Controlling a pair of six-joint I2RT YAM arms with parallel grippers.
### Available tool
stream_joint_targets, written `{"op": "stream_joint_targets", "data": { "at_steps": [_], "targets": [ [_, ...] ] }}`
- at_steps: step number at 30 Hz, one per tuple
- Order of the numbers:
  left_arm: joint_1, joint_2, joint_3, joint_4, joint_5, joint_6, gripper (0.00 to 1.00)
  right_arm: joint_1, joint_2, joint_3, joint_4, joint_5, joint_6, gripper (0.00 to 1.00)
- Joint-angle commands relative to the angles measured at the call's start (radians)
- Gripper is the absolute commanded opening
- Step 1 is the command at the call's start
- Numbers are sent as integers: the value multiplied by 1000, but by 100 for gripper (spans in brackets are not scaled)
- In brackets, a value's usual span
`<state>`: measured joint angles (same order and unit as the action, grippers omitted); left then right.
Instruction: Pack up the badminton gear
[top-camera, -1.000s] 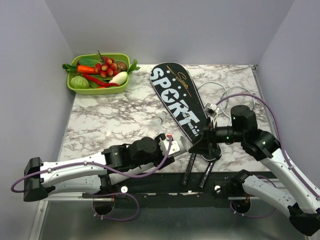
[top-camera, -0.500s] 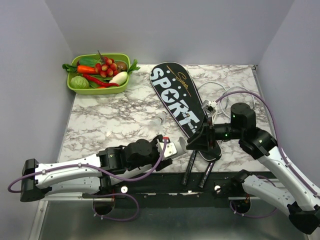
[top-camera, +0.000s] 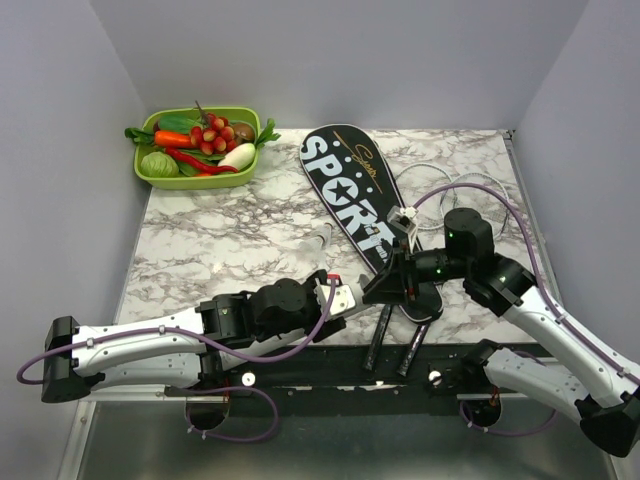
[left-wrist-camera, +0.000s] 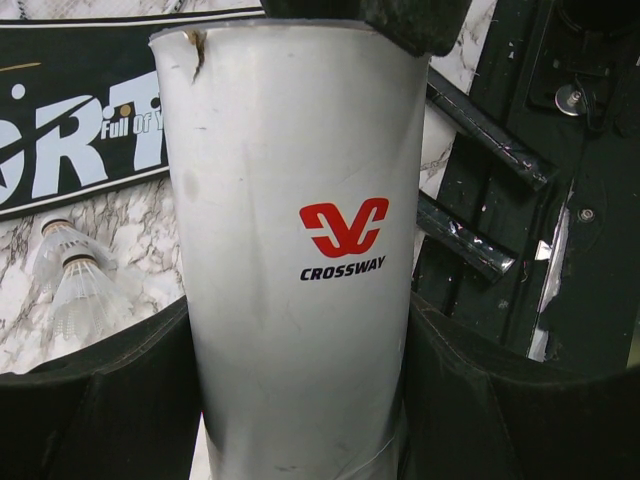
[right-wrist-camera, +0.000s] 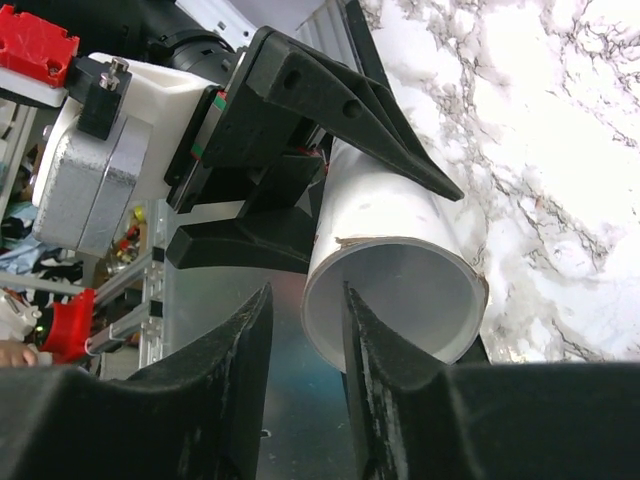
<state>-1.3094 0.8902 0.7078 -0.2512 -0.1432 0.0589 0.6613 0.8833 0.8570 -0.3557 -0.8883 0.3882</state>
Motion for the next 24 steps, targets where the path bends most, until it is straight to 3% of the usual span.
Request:
{"op": "stream_joint_targets", "data": {
  "at_steps": [1,4,9,16,24],
  "targets": [
    [-7,-8,-10,26,-12,-25,0,21,11,-10,47,-9,20,40],
    [-7,-8,-10,26,-12,-27,0,29,14,-9,49,-5,20,29],
    [-5,-10,-19,43,2,-31,0,34,-3,-9,49,0,17,1],
    [-8,-17,-24,46,10,-36,0,34,-49,-26,52,-44,2,0],
    [-17,-37,-33,50,-1,-36,0,34,-125,-55,50,43,0,1]
  ]
}}
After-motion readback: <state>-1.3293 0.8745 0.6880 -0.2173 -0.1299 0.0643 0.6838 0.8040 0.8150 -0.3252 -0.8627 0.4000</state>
